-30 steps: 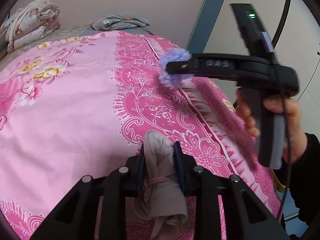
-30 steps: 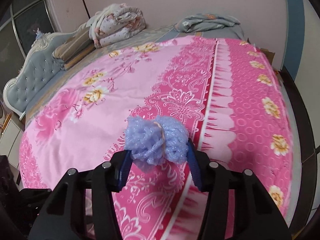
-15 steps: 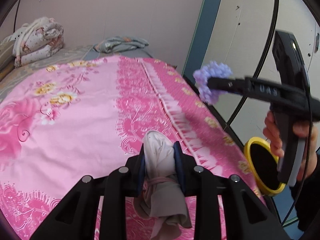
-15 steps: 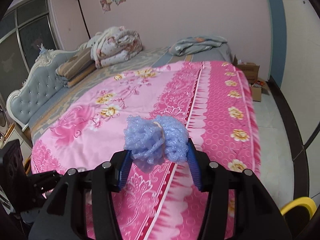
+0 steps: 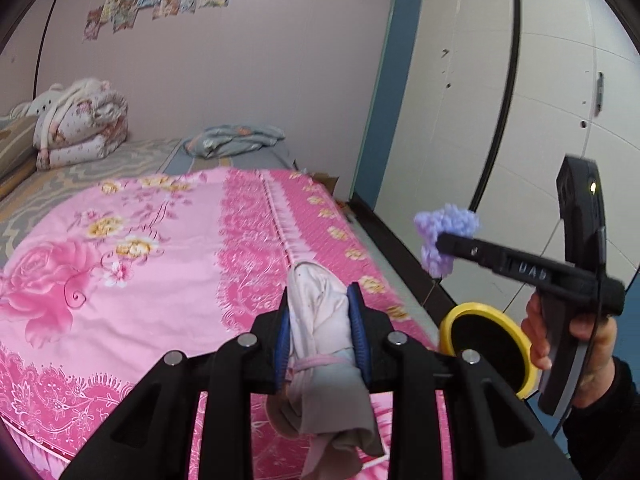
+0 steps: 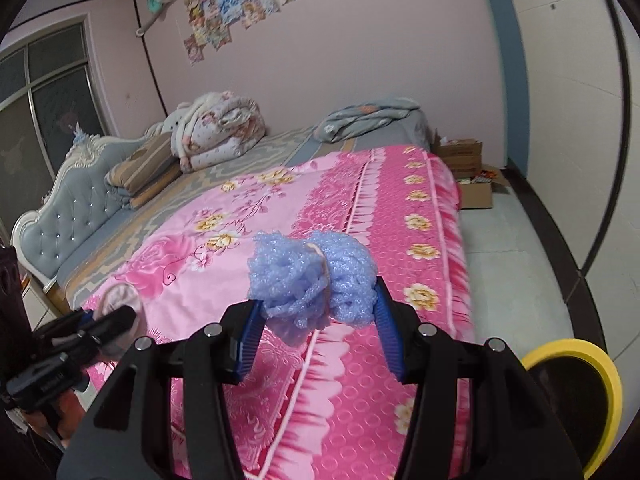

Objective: Collect trash
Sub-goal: 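Carry the grey-pink cloth and lavender fluff over the bin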

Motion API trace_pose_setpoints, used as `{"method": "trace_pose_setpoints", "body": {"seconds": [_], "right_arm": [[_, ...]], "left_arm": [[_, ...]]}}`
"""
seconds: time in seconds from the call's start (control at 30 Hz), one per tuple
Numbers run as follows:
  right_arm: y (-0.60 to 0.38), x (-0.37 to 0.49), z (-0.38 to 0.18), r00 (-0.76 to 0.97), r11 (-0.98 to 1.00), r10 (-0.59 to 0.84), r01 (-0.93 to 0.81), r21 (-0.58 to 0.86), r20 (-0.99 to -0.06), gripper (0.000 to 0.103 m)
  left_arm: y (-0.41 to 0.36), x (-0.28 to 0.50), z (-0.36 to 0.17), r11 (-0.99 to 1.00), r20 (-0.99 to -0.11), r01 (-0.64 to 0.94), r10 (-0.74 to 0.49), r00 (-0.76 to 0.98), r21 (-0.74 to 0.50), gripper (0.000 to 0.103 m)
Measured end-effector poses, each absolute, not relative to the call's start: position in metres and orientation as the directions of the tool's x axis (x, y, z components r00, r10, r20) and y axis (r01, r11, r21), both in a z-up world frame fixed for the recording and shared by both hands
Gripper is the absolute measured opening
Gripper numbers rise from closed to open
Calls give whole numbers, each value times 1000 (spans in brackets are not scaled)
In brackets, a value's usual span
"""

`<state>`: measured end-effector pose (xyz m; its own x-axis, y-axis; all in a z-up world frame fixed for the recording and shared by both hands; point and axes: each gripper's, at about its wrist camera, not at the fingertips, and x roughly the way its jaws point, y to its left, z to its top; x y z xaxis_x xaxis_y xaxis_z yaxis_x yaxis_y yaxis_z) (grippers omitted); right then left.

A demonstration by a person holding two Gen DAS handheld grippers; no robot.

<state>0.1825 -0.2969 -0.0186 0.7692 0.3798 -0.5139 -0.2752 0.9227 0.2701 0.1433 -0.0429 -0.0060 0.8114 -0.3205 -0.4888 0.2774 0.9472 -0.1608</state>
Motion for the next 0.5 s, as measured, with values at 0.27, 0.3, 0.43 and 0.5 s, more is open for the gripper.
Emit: {"method": "trace_pose_setpoints", "body": {"seconds": [0.27, 0.3, 0.43, 0.5], "right_arm": [[-342, 124, 7, 840, 930, 336, -225, 290, -427, 49], [-347, 117, 9, 848, 931, 328, -217, 292, -416, 49], [-367, 91, 21, 886, 943, 269, -161, 292, -377, 49], [-377, 80, 27, 898, 942, 258, -151, 301, -357, 49]], "left_arm": [[-73, 111, 33, 930, -397, 346, -367, 841, -128, 25], [-78, 108, 36, 928, -387, 353, -371, 844, -119, 25], [-94, 100, 49, 917, -352, 386, -397, 848, -104, 25], [-100, 98, 55, 913, -340, 397, -406, 848, -100, 25]]}}
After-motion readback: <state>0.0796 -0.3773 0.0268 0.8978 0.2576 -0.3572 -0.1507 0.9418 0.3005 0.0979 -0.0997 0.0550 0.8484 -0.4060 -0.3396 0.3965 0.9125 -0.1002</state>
